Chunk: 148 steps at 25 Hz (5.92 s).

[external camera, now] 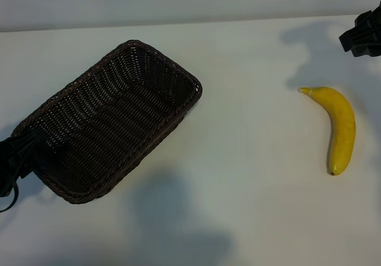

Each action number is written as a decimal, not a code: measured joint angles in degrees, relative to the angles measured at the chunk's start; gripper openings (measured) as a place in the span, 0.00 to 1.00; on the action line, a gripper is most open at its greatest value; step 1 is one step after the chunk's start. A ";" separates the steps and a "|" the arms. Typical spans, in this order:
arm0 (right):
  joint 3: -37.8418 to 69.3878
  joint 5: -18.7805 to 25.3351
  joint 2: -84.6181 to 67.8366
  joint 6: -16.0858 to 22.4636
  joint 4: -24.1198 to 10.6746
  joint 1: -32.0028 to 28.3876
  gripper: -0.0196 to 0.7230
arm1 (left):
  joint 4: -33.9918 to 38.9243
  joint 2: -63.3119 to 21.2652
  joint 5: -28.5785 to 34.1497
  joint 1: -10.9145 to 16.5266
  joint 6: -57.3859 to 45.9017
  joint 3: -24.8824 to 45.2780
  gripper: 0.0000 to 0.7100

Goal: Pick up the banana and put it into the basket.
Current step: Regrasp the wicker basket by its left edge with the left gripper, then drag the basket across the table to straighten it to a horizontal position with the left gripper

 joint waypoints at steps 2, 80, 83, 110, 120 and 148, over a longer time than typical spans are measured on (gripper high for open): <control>0.00 0.00 0.00 0.00 0.00 0.00 0.74 | 1.02 0.00 -0.06 0.00 -0.82 0.28 0.79; 0.00 0.93 0.00 -0.57 0.77 0.00 0.73 | 5.38 22.30 -26.36 0.05 -6.16 2.65 0.24; 0.00 0.88 0.00 -0.57 0.77 0.00 0.73 | 4.99 22.30 -26.47 0.05 -5.48 2.65 0.24; 0.00 0.42 0.00 -0.57 0.77 0.00 0.73 | -39.19 19.82 -4.20 10.56 63.86 -19.47 0.23; 0.00 0.42 0.00 -0.57 0.77 0.00 0.73 | -59.89 30.20 -0.35 18.53 89.91 -21.92 0.23; 0.00 -0.14 0.00 -0.57 0.82 0.00 0.73 | -59.73 51.29 -1.39 10.76 90.88 -32.05 0.23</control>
